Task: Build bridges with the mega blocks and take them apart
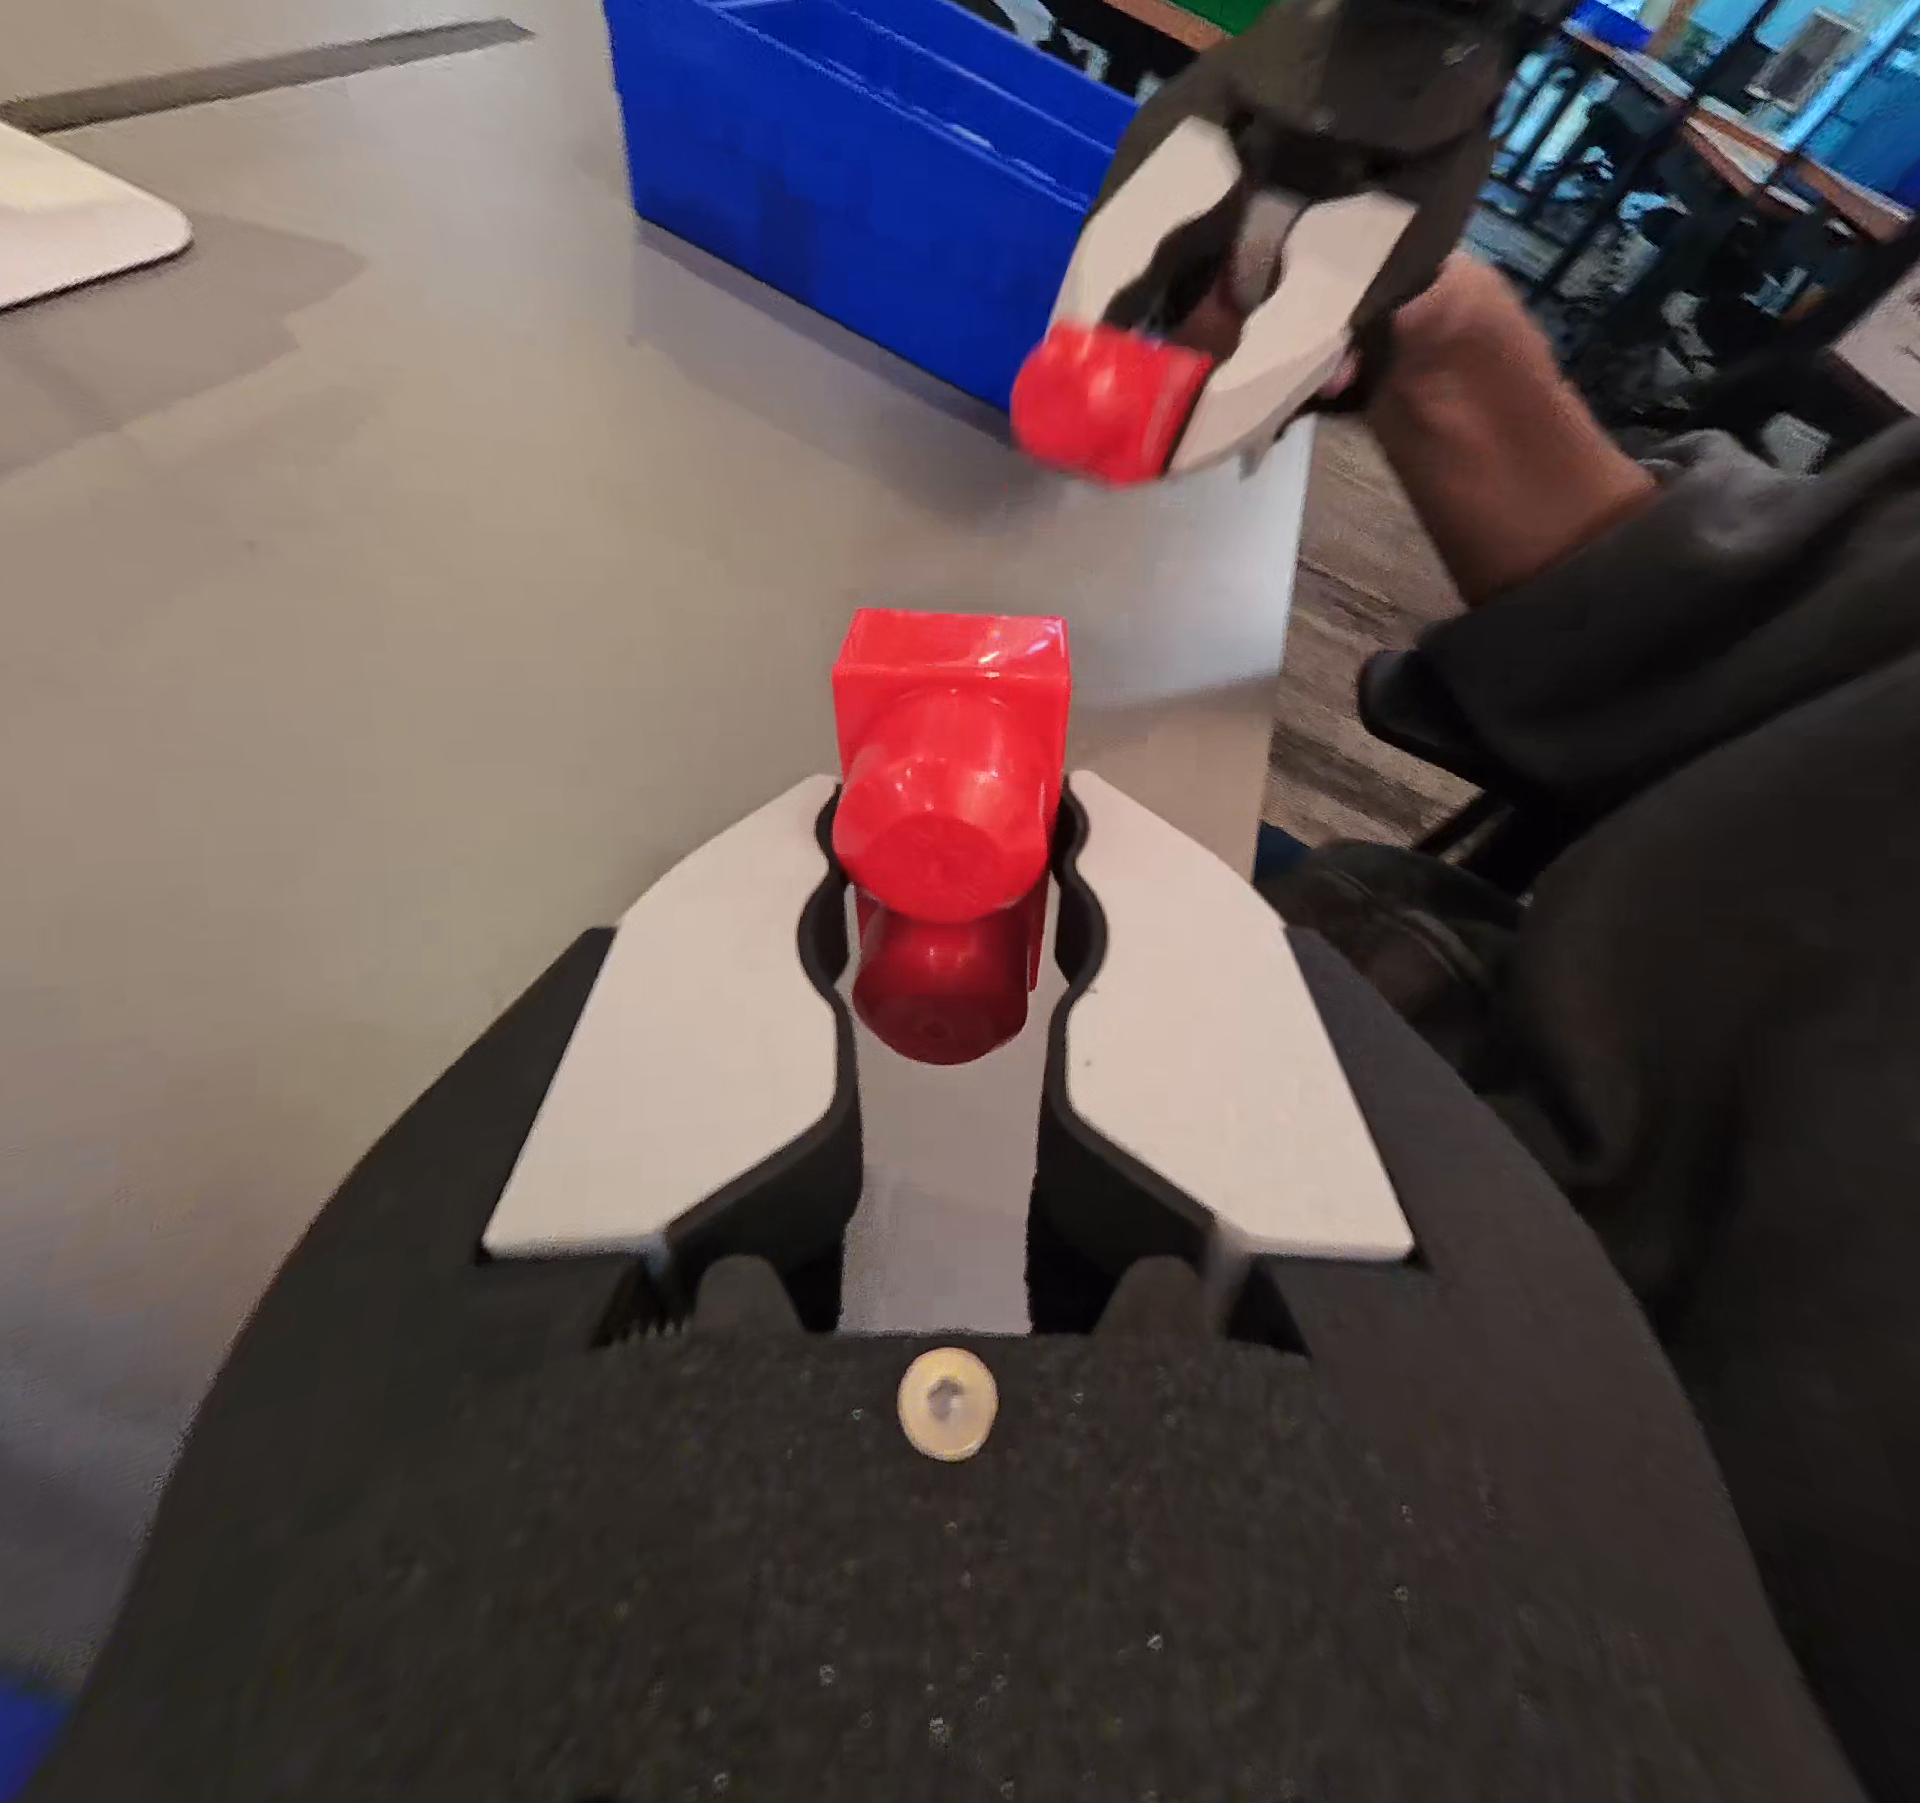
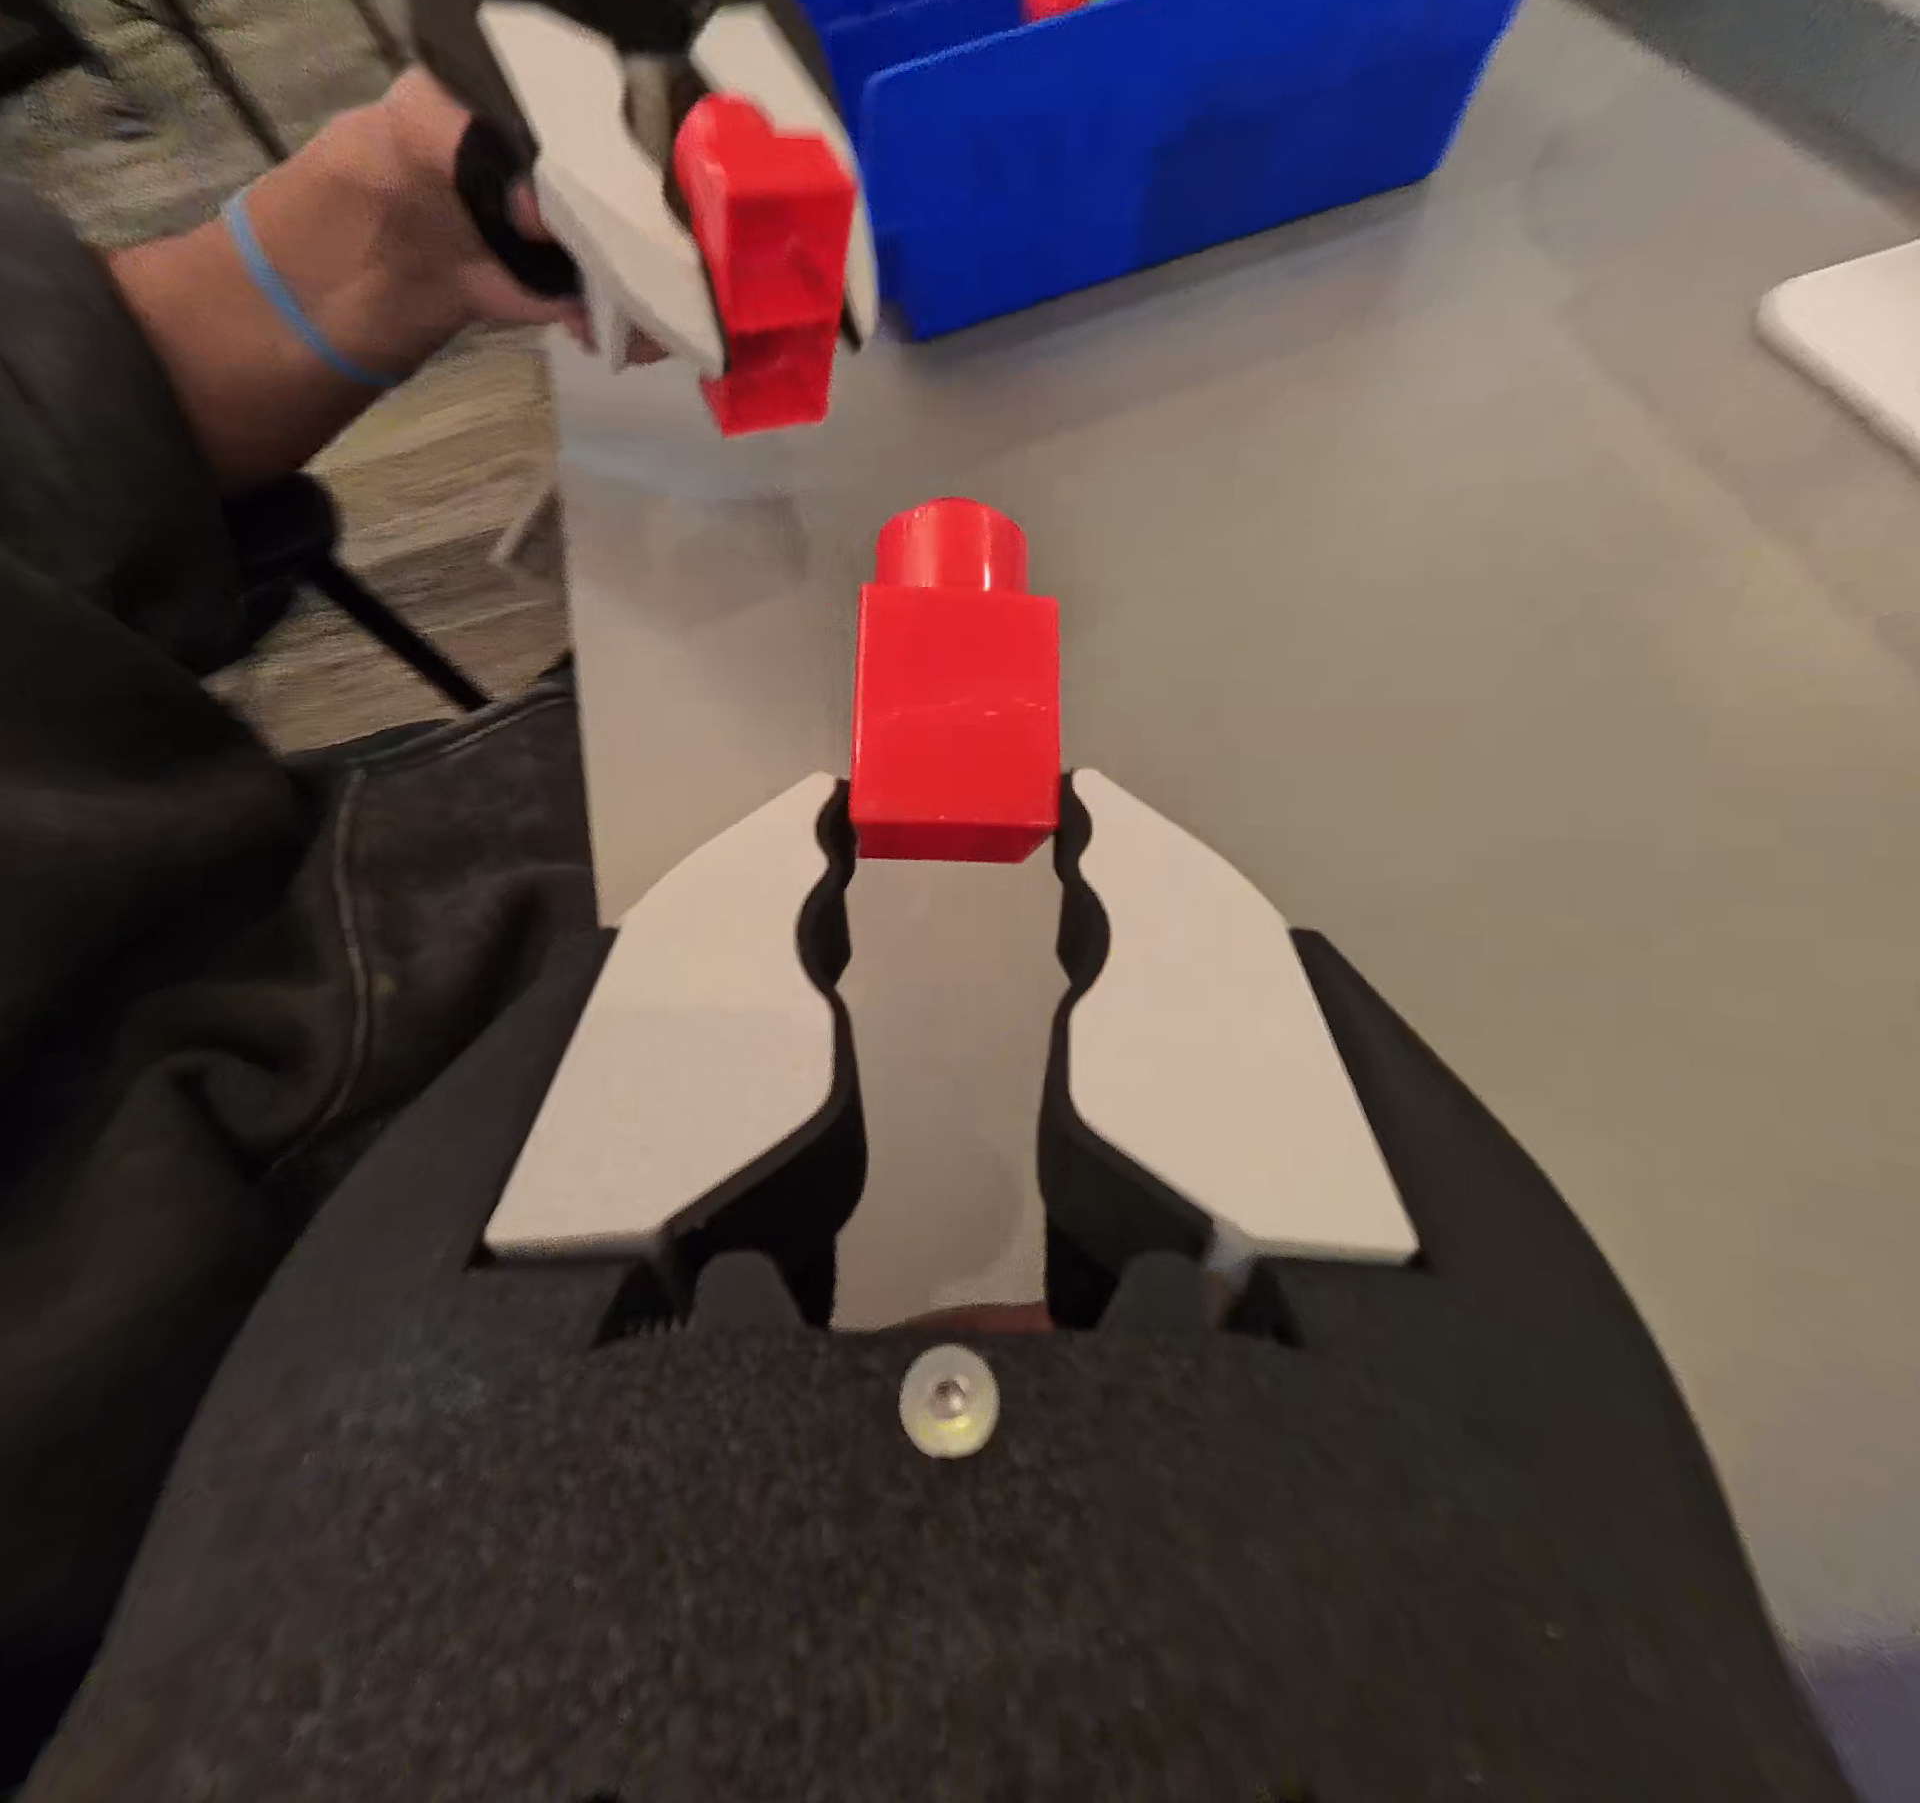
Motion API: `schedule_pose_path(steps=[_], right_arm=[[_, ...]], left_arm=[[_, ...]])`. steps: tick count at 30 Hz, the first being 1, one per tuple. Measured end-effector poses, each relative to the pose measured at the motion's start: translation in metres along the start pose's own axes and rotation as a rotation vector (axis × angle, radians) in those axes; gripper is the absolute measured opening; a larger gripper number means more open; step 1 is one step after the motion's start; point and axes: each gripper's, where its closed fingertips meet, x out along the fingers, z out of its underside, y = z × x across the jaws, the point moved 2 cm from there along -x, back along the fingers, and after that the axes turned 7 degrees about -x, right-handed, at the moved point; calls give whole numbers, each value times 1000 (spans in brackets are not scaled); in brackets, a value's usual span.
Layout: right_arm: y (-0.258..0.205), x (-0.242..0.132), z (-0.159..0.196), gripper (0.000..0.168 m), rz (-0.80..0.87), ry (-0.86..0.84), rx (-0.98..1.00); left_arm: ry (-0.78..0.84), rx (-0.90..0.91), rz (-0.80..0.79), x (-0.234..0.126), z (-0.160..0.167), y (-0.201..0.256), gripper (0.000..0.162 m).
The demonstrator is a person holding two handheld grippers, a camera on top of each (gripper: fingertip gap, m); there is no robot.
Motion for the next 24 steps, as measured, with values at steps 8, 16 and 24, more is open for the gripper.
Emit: schedule_pose_path(steps=[8, 16, 24], right_arm=[[145, -221, 86, 37, 883, -363, 392], [221, -173, 203, 37, 756, -578, 604], [243, -168, 209, 52, 803, -616, 607]], left_arm=[[16, 44, -30, 10, -6, 13, 36], [-11, 88, -19, 16, -7, 26, 36], [-23, 57, -42, 16, -1, 18, 36]])
